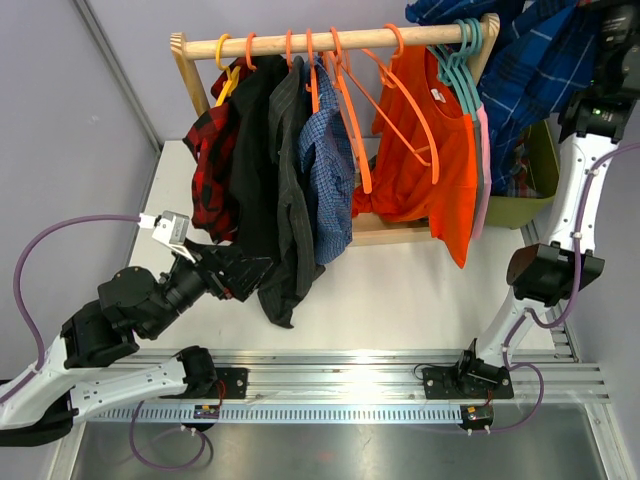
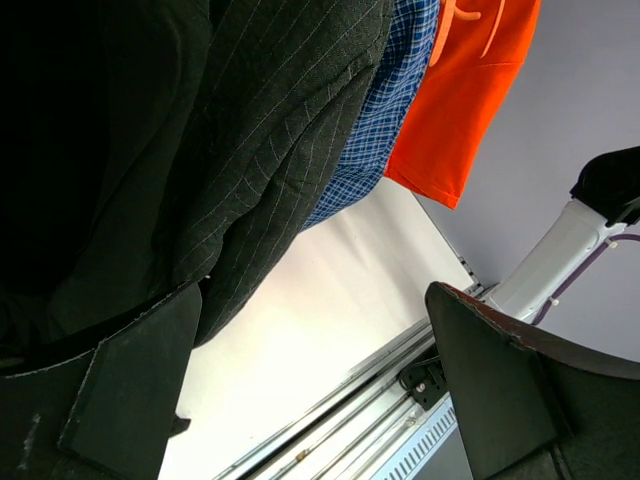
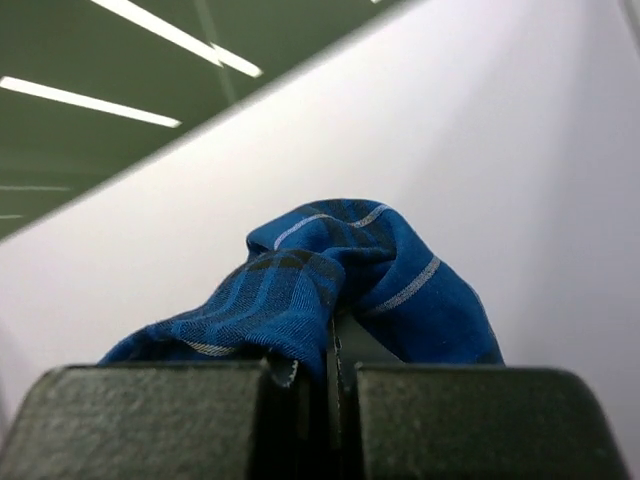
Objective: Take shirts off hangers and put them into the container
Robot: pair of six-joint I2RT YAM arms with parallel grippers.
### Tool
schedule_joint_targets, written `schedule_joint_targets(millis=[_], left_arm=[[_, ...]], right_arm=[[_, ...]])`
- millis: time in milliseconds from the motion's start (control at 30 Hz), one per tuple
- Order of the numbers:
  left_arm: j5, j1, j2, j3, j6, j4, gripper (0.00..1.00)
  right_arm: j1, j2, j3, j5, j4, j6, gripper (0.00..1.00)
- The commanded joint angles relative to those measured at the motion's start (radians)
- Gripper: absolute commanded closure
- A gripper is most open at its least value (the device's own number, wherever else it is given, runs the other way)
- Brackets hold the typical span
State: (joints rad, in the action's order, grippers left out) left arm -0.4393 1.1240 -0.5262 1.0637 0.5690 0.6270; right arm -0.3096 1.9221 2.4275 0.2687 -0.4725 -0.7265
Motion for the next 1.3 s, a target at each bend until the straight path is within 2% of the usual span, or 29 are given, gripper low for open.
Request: schedule_joint_targets(millis=[0, 133, 267, 367, 467, 567, 733, 867, 933, 1033, 1133, 1267], left_arm=[[-0.022, 0.000, 0.012, -0.002, 0.019, -0.047, 0.01], [-0.016, 0.000, 0.006, -0.001, 0.028, -0.049, 0.01], [-0.009, 0.002, -0.008, -0.007, 0.032, -0.062, 0.01], [-0.004, 0.000, -0.012, -0.008, 0.040, -0.062, 0.01], [-0.003, 0.000, -0.012, -0.011, 0.040, -0.069, 0.01], [-0.001, 0.000, -0.014, -0.016, 0.043, -0.072, 0.01], [0.007, 0.002, -0.017, -0.024, 0.052, -0.075, 0.01], [0.014, 0.000, -0.023, -0.021, 0.049, -0.078, 0.01], [0.019, 0.000, -0.024, -0.021, 0.054, -0.079, 0.01], [0.025, 0.000, -0.021, -0.025, 0.061, -0.075, 0.01], [0.025, 0.000, -0.012, -0.027, 0.065, -0.073, 0.01], [0.033, 0.000, -0.018, -0.019, 0.065, -0.070, 0.01]], right_arm=[[0.004, -0.038, -0.155, -0.101, 0.005, 0.104, 1.00], [0.004, -0.037, -0.234, -0.293, 0.008, 0.168, 1.00], [0.004, -0.008, -0.226, -0.390, 0.049, 0.190, 1.00], [0.004, 0.052, -0.144, -0.399, 0.191, 0.203, 1.00], [0.004, 0.132, -0.035, -0.335, 0.357, 0.219, 1.00], [0.009, 0.160, -0.047, -0.316, 0.468, 0.243, 1.00], [0.056, 0.150, -0.191, -0.506, 0.543, 0.404, 1.00], [0.069, 0.219, -0.156, -0.577, 0.762, 0.412, 1.00], [0.079, 0.256, -0.163, -0.621, 0.807, 0.409, 1.00], [0.084, 0.317, -0.153, -0.641, 0.909, 0.401, 1.00], [0.090, 0.402, -0.084, -0.649, 1.081, 0.398, 1.00], [0.093, 0.501, -0.036, -0.648, 1.161, 0.398, 1.00]])
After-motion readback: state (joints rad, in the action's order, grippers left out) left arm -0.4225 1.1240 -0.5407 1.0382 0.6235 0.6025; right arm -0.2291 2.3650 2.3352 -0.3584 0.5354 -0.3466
